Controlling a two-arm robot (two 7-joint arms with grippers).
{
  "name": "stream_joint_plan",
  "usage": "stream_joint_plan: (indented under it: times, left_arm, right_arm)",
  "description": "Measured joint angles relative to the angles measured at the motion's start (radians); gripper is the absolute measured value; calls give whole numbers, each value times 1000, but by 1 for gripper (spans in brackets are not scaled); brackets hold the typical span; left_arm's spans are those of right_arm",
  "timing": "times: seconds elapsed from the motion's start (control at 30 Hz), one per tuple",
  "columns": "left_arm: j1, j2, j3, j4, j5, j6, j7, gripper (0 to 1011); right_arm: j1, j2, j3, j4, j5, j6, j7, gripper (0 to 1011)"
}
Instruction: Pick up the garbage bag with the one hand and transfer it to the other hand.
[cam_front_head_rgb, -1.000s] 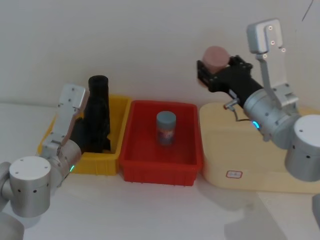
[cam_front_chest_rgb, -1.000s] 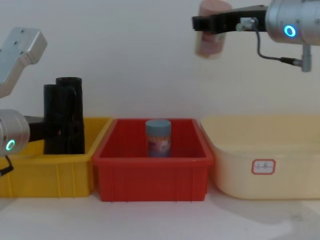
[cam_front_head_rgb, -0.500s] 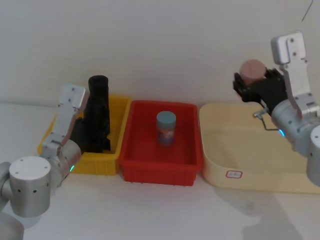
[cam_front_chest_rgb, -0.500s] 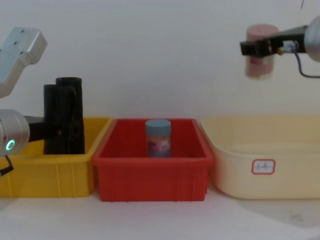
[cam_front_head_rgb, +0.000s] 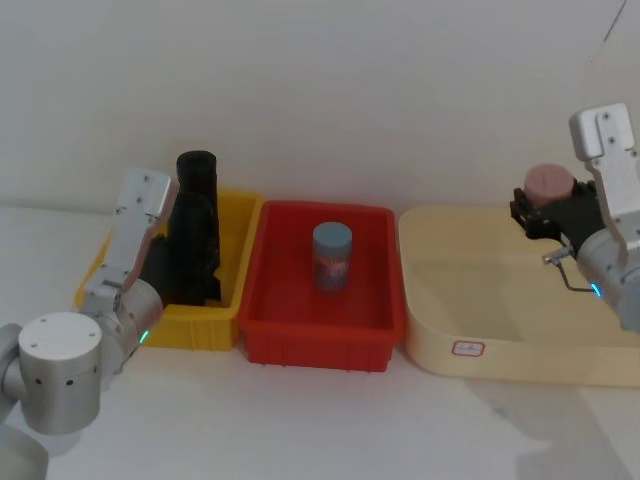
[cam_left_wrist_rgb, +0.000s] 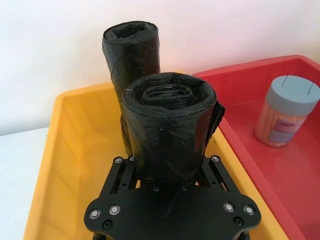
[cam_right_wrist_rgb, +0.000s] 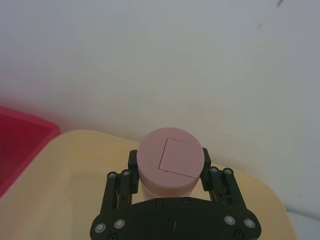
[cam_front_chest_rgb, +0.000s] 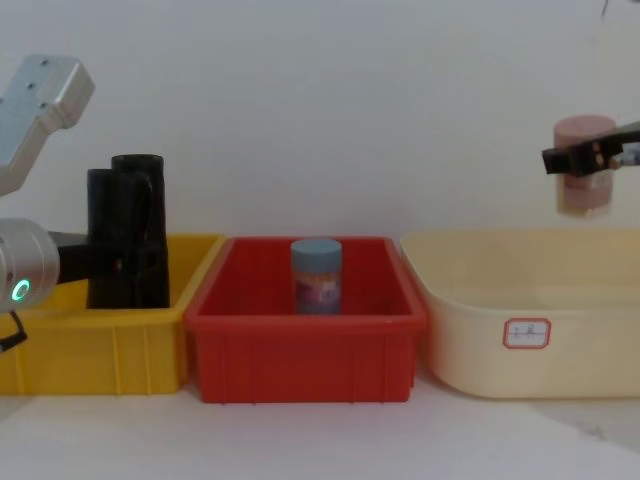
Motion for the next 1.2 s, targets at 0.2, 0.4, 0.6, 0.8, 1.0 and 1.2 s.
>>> stream_joint_plan:
  times: [0.2,0.4,0.6,0.8,1.0,1.2]
  left_arm:
    - [0,0,0,0,0,0,0,448]
    - [0,0,0,0,0,0,0,448]
    - [0,0,-1,0,1,0,0,448]
    - [-3,1,-4,-8,11,-4,5,448]
    - [-12,14,-5,-41,28,-6,6,448]
    - [-29,40,-9,-105,46,-6,-7,448]
  right_arm:
    - [-1,5,7,14,-5,12,-4,696]
    - [-1,8,12,23,-8,19,-7,885]
    - [-1,10,14,28,-10,24,-8,1000]
    - [-2,11,16,31,-11,26,-9,1001]
    - [-2,11,17,33,-12,28,-10,1000]
    - [-2,12,17,34,-12,29,-10,1000]
